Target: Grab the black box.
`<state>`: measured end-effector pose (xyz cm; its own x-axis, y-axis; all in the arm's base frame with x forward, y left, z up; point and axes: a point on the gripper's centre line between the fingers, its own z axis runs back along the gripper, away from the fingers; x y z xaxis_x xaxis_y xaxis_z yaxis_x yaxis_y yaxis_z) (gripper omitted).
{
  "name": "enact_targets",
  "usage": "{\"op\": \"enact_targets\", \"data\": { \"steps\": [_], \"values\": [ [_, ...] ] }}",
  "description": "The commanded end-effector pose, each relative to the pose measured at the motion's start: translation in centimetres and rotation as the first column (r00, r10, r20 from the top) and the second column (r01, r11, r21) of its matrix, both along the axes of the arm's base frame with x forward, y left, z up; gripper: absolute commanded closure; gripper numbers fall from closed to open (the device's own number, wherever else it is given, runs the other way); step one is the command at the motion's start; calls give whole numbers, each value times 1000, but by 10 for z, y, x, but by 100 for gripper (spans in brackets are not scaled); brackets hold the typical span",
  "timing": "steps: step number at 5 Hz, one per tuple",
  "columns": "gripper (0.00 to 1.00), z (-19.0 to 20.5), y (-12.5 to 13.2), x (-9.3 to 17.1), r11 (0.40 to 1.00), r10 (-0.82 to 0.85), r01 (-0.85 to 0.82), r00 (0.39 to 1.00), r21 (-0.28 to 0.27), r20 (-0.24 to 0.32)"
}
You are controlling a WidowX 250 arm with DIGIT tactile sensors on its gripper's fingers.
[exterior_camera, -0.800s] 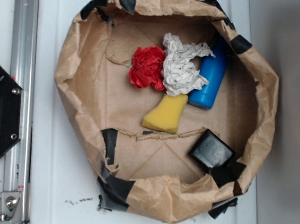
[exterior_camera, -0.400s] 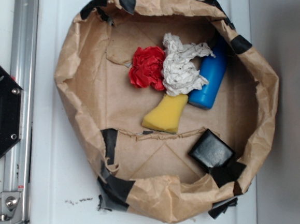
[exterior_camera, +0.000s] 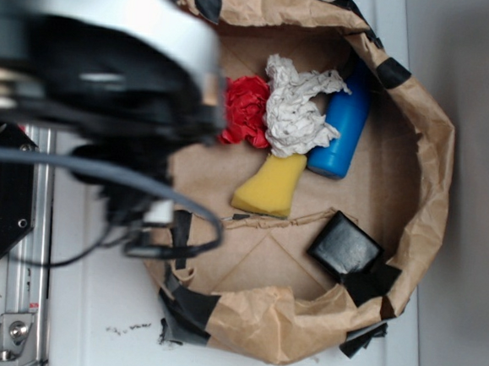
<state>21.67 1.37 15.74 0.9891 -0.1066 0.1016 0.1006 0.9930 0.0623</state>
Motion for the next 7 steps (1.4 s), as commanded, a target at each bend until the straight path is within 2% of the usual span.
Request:
{"op": "enact_targets", "data": {
  "steps": [1,2,3,4,5,6,7],
  "values": [
    [0,-29,-51,95,929,-367,341,893,141,259],
    [0,-63,-65,99,884,-465,436,857,166,223],
    [0,-78,-85,96,842,-538,529,816,102,209],
    [0,-80,-95,88,836,-542,547,817,29,200],
    [0,-91,-88,96,846,-511,530,837,-58,199],
    [0,-106,-91,109,840,-522,541,829,-48,199],
    [0,-125,-105,117,804,-587,595,793,2,162]
  ]
}}
